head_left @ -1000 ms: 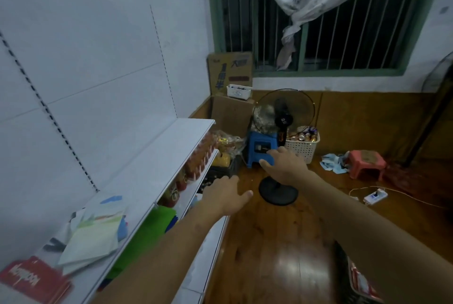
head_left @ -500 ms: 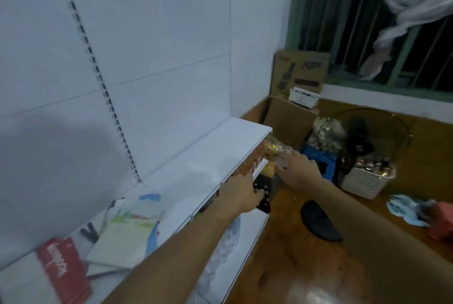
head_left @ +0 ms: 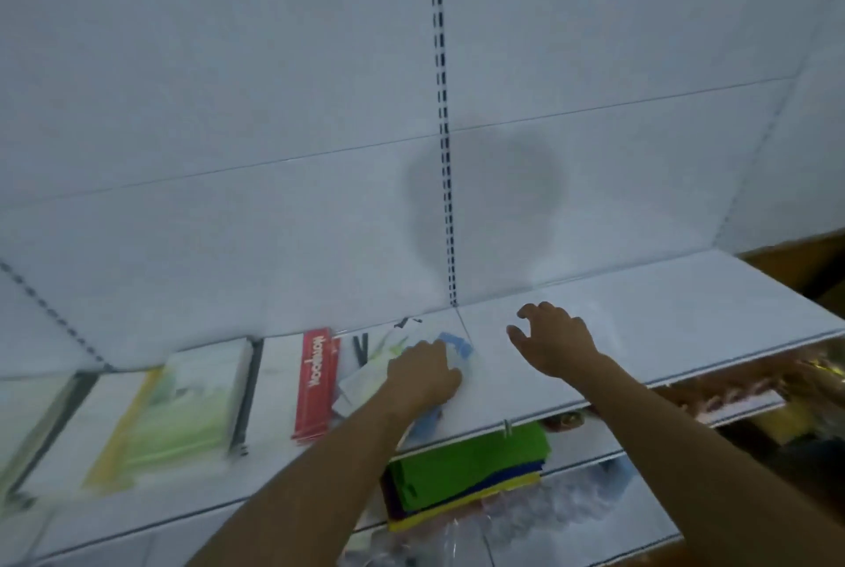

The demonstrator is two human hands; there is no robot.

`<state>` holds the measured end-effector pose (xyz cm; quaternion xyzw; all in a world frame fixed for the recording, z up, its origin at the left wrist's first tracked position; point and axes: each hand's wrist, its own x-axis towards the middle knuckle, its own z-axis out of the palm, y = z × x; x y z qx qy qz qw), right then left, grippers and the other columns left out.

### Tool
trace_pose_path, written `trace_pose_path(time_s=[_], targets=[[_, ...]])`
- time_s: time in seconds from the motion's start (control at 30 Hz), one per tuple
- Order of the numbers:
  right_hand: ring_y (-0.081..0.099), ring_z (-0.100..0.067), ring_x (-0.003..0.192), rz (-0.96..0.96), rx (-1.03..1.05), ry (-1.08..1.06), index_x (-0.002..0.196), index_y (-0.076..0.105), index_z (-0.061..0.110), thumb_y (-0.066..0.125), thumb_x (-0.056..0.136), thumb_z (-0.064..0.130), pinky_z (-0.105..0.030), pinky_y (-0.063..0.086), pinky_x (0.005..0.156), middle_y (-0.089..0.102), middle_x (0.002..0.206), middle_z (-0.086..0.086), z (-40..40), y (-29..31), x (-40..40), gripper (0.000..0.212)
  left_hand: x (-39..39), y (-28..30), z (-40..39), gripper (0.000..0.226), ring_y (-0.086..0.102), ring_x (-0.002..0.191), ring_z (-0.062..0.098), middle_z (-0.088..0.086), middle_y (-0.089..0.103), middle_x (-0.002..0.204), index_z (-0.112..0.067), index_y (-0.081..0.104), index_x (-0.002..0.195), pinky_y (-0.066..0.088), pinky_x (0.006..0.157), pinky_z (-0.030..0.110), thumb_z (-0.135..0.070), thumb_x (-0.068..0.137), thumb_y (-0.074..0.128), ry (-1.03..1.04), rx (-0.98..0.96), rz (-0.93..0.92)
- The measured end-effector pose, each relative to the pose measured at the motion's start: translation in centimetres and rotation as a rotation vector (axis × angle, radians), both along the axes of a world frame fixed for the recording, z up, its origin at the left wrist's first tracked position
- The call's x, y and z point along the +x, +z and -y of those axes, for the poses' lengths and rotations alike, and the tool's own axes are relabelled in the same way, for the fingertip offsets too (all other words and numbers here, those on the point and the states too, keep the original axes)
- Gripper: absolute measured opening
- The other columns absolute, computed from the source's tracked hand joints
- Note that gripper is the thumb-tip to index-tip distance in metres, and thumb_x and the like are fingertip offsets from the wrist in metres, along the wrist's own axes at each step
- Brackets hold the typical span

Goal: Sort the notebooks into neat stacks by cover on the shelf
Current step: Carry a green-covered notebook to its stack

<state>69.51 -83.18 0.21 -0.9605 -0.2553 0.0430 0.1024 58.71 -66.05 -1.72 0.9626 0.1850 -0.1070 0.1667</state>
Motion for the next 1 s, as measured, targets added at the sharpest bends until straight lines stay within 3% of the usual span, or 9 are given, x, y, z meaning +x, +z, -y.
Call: trace_pose_path(time_s=[0.3, 0.57, 0.73, 0.8, 0.87, 1.0], targets=[[0.054, -0.024, 0.112, -0.123, 0.019, 0.206, 0.128, 0.049, 0.018, 0.040, 0.095, 0.049, -0.035, 0.043, 0.092, 0.056, 0.123, -0.006, -5.3, -4.7, -0.7, 0.046, -5.1, -3.6, -4.0, 0.051, 0.049, 0.121, 0.027, 0.011, 0.049, 0.134, -0.011, 0.042, 0.135, 0.043, 0.099, 0.037, -0.038, 0.092, 0.046, 0.322, 0.055, -0.026], [0.057, -0.024, 0.107, -0.378, 0.011, 0.275, 0.132, 0.046, 0.017, 0.046, 0.093, 0.042, -0.031, 0.046, 0.085, 0.059, 0.121, -0.009, -7.7, -7.9, -3.8, 0.045, -5.4, -5.4, -6.1, 0.057, 0.037, 0.132, 0.026, 0.012, 0.039, 0.143, -0.011, 0.035, 0.142, 0.034, 0.107, 0.037, -0.039, 0.094, 0.048, 0.341, 0.042, 0.015], [0.055, -0.026, 0.111, -0.391, -0.016, 0.274, 0.139, 0.042, 0.016, 0.042, 0.096, 0.031, -0.031, 0.045, 0.091, 0.055, 0.126, -0.012, -8.0, -9.6, -4.8, 0.046, -3.9, -6.5, -7.7, 0.088, 0.011, 0.145, 0.031, 0.014, 0.010, 0.158, -0.009, 0.012, 0.151, 0.022, 0.117, 0.046, -0.050, 0.088, 0.057, 0.328, -0.039, -0.052], [0.051, -0.026, 0.116, -0.375, -0.070, 0.274, 0.145, 0.034, 0.014, 0.038, 0.098, 0.031, -0.032, 0.042, 0.095, 0.049, 0.132, -0.012, -8.2, -9.9, -5.0, 0.050, -3.8, -7.0, -7.8, 0.091, 0.020, 0.141, 0.031, 0.015, 0.022, 0.153, -0.007, 0.020, 0.146, 0.030, 0.112, 0.046, -0.055, 0.081, 0.063, 0.327, -0.027, -0.066], [0.053, -0.025, 0.112, -0.387, -0.073, 0.244, 0.139, 0.038, 0.012, 0.041, 0.096, 0.033, -0.033, 0.044, 0.092, 0.052, 0.127, -0.012, -8.8, -9.7, -5.1, 0.047, -3.8, -7.1, -7.8, 0.094, 0.033, 0.131, 0.029, 0.012, 0.036, 0.139, -0.010, 0.030, 0.140, 0.039, 0.103, 0.045, -0.062, 0.072, 0.068, 0.332, 0.021, -0.060], [0.056, -0.024, 0.095, -0.396, -0.023, 0.173, 0.121, 0.045, 0.008, 0.050, 0.092, 0.038, -0.029, 0.044, 0.075, 0.059, 0.112, -0.012, -9.6, -9.2, -4.9, 0.043, -4.1, -7.0, -7.0, 0.106, 0.033, 0.127, 0.029, 0.012, 0.033, 0.136, -0.013, 0.025, 0.141, 0.038, 0.099, 0.044, -0.069, 0.063, 0.070, 0.339, 0.031, -0.063]])
